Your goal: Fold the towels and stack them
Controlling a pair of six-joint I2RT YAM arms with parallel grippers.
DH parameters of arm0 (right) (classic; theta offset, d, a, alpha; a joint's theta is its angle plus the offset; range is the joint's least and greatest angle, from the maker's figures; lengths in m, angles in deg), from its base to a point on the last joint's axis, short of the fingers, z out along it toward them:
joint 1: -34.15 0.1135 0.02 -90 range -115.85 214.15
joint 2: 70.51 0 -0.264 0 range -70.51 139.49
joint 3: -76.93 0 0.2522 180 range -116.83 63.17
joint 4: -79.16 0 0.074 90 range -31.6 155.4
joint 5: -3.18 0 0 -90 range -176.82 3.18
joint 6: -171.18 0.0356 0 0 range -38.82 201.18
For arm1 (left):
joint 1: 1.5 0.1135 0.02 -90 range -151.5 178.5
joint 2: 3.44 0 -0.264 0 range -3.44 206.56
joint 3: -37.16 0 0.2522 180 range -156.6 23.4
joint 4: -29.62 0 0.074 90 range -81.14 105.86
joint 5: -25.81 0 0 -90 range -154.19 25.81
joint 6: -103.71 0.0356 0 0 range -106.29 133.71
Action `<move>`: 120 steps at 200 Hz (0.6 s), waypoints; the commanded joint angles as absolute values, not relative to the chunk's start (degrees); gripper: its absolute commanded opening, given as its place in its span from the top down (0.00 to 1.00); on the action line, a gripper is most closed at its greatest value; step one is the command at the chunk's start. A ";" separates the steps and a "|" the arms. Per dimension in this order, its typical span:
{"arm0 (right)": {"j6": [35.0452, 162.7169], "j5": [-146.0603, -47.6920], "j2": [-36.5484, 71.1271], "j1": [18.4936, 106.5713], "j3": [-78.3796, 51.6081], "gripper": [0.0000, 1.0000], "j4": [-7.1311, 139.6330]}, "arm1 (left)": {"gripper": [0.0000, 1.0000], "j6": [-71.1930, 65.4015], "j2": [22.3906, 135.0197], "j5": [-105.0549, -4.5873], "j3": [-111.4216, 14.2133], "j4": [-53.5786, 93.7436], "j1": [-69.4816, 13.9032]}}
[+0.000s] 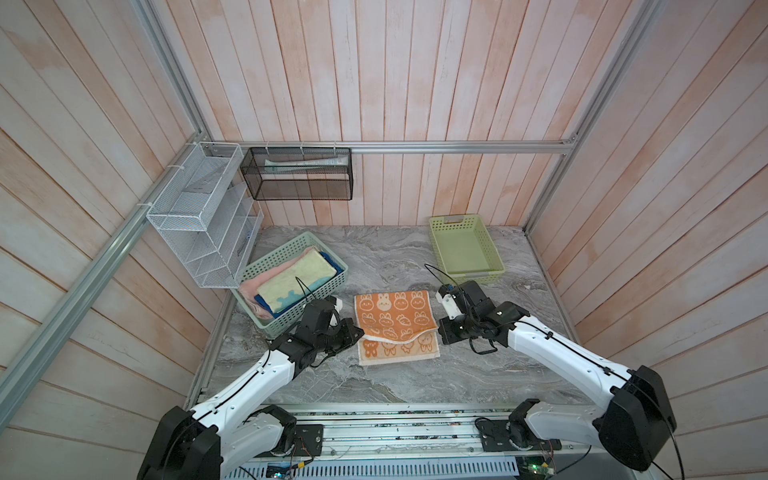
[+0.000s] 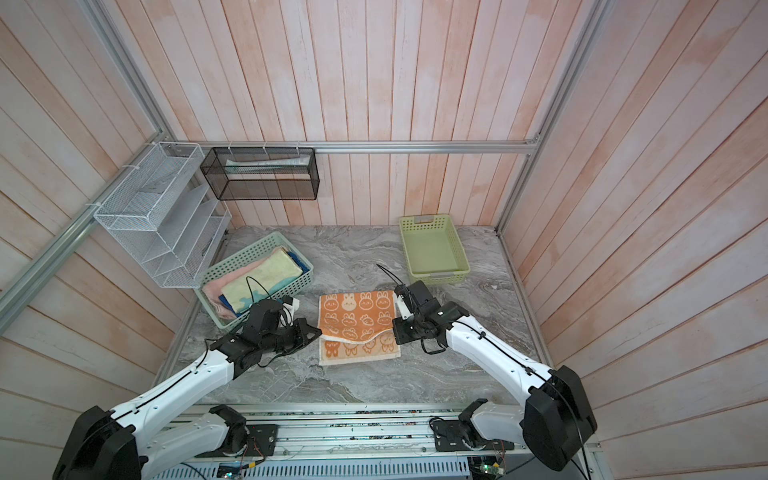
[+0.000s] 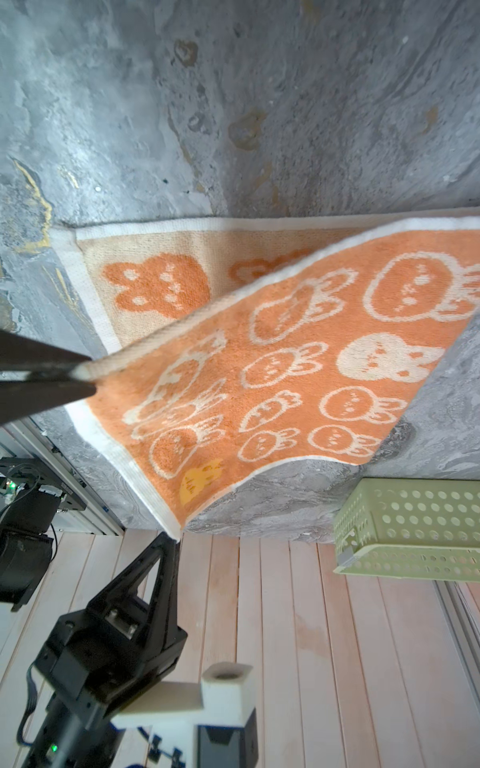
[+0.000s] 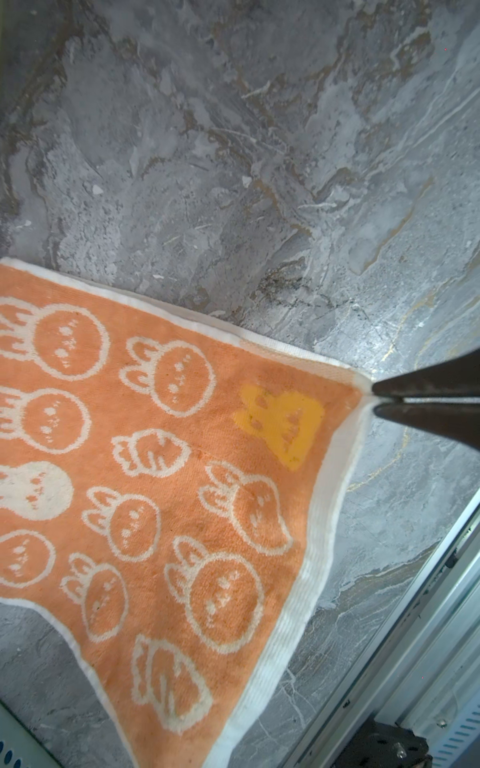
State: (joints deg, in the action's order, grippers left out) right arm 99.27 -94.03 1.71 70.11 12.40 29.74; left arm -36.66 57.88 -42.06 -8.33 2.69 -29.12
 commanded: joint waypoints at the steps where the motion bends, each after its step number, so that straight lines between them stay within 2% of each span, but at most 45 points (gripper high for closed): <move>1: 100.33 -96.71 2.99 70.15 15.75 1.00 28.18 | 1.00 -37.93 58.28 -41.46 -4.03 3.79 -29.48; 26: 101.13 -98.32 5.54 70.03 19.90 1.00 32.15 | 1.00 -39.02 60.82 -41.15 -0.79 7.90 -30.28; 29: 101.20 -98.49 6.09 70.01 20.14 1.00 32.39 | 0.98 -39.02 61.27 -41.14 -0.53 8.17 -30.31; 42: 101.18 -99.34 8.09 70.10 20.41 0.86 32.41 | 0.78 -38.69 63.56 -41.23 -0.28 7.50 -30.20; 58: 101.15 -99.27 8.57 70.84 19.69 0.67 31.00 | 0.65 -37.76 64.94 -41.64 -1.09 5.15 -30.20; 84: 101.40 -97.29 5.78 71.06 17.82 0.56 28.77 | 0.64 -36.85 63.03 -44.23 -1.91 2.80 -29.34; 120: 100.50 -93.60 6.66 69.39 15.01 0.54 30.62 | 0.63 -33.40 63.87 -45.83 -5.35 1.79 -27.38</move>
